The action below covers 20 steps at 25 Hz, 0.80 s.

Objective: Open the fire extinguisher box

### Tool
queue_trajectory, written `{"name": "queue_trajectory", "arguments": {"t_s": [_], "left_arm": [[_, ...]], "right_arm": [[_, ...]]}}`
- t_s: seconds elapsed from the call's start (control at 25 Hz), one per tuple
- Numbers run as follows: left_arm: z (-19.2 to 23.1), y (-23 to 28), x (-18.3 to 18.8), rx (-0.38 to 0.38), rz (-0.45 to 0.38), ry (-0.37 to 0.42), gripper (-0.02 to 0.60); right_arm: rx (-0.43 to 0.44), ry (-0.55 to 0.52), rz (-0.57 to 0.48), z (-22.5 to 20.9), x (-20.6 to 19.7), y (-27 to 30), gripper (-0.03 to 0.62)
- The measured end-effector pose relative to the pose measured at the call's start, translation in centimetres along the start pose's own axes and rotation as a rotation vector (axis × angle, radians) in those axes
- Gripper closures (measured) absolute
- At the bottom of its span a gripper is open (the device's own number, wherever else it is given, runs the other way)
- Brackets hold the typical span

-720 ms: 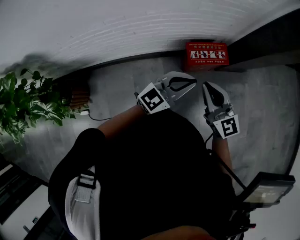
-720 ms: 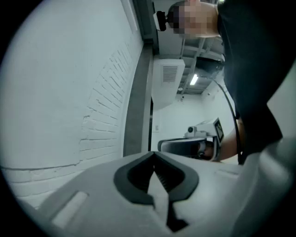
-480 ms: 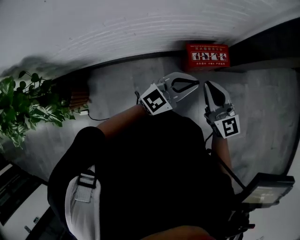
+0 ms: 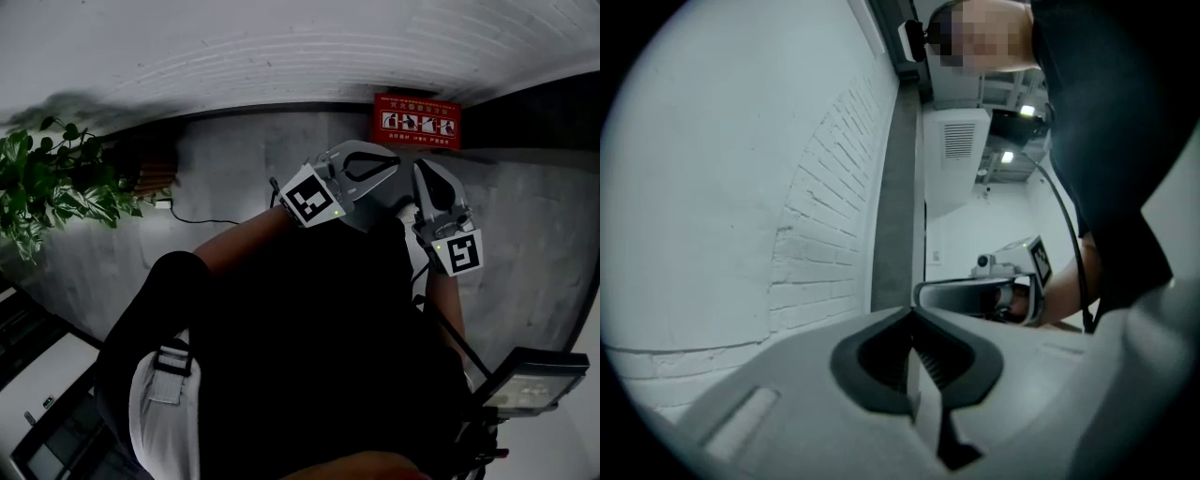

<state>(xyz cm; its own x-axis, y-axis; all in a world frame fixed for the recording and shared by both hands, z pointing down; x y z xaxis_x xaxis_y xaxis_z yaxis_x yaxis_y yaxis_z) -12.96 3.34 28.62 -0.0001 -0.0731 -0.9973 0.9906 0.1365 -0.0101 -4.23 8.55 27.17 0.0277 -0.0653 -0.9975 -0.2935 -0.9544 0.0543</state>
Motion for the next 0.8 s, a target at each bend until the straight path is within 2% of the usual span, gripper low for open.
{"name": "queue_trajectory", "arguments": {"t_s": [0.28,0.48,0.64,0.8], "left_arm": [[-1.8,9.7,0.6,0.21,-0.019,-0.062,0.58],[-4.5,14.7,0.8,0.345,-0.009,-0.053,0.58],[-6.0,16.5,0.6,0.407,-0.011,-0.032,0.58],[-6.0,16.6,0.8,0.431,-0.006,-0.038,0.58]], "right_arm": [[0.191,-0.009,0.004,-9.0,0.5,-5.1,0.585],[0.329,0.014,0.02,-13.1,0.7,-8.4,0.585],[0.386,0.025,0.02,-14.5,0.9,-9.8,0.585],[0.403,0.037,0.021,-14.8,1.2,-9.5,0.585]]}}
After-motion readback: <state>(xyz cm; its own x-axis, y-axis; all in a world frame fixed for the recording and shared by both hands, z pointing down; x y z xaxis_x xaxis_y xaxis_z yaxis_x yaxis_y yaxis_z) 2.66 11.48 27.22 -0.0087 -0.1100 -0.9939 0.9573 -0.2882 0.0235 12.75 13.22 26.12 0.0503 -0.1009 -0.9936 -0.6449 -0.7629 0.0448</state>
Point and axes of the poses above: the fingertips, and each gripper's own axes: y forward along the fingers, z to its left, x out of its top, the point moved 5 cm from there along -y, backward along the fingers, and after that the axes turned 4 degrees about -x, right-handed, at the moved point
